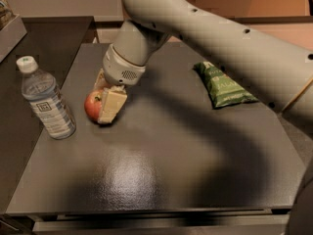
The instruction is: Move apple near blue plastic bottle
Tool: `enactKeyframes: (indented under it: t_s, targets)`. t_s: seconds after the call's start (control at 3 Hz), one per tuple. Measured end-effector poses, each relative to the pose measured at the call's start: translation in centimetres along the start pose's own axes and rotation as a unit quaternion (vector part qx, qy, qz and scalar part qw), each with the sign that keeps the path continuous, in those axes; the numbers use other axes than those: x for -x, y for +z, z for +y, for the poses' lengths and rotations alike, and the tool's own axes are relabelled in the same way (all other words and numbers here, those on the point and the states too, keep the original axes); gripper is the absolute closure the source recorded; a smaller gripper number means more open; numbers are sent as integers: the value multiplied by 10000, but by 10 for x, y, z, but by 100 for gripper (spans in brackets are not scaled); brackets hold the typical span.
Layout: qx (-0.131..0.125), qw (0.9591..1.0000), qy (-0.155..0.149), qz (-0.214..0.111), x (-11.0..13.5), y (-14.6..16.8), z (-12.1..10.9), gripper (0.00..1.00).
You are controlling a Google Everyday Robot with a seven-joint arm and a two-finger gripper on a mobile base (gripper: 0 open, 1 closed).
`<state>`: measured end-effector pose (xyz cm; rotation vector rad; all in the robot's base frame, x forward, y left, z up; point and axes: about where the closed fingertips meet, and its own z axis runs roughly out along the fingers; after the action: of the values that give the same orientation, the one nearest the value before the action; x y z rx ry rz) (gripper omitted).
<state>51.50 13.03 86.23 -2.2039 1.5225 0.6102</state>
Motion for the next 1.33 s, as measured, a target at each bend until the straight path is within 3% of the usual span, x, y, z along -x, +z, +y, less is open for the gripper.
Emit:
enactKeyframes:
  t_s: [1.0,1.33]
  targets:
    - [162,9997,-25,-159,8,19,6,12]
    - [173,9997,-33,-156,9,20,6,0]
